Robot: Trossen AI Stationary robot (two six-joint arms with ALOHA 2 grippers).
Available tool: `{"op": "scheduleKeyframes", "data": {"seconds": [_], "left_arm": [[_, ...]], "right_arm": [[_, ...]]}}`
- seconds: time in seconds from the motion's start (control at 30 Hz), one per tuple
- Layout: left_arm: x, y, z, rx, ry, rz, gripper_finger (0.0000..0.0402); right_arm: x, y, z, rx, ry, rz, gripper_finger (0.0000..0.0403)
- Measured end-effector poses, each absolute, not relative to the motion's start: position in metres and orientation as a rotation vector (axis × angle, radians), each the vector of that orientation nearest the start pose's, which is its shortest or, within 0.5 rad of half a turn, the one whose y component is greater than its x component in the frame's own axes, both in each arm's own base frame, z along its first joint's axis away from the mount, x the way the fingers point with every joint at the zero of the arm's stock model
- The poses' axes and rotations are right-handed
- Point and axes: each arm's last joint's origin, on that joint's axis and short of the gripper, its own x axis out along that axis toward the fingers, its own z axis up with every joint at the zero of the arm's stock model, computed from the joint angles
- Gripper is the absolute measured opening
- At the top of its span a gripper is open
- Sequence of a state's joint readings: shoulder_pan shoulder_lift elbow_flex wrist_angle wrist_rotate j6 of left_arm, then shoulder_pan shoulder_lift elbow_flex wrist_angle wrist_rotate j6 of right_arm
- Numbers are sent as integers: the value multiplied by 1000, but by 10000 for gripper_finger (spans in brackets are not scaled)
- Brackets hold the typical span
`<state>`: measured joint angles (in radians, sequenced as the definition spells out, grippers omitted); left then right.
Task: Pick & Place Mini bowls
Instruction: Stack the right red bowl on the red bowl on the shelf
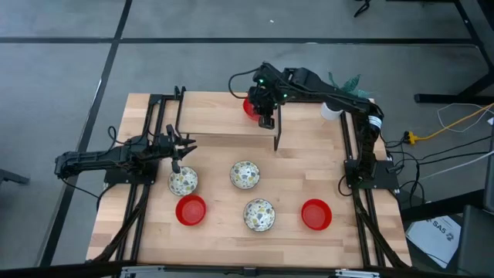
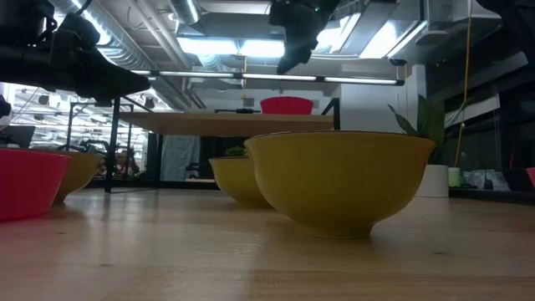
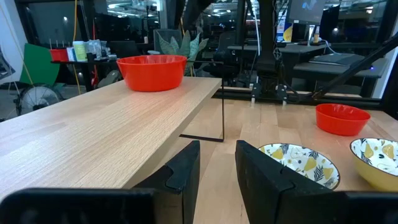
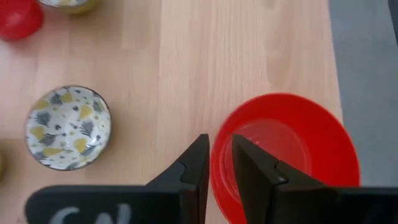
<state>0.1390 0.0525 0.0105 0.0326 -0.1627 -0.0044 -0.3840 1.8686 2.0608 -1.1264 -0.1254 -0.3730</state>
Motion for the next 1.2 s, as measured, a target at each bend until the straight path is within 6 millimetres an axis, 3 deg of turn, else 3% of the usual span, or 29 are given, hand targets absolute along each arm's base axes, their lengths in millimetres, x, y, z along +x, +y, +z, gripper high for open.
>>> {"op": "scheduleKeyframes", "data": {"seconds": [0.57,1.0,1.2], "left_arm": [[98,19,166,-4,9,302,98],[98,19,166,-4,9,302,98],[98,19,166,-4,9,302,98]], "right_arm": [[346,-114,423,-78,892,13,70],[341,-60,420,-93,1045,170,70],[341,-37,418,-6,1067,261,70]]}}
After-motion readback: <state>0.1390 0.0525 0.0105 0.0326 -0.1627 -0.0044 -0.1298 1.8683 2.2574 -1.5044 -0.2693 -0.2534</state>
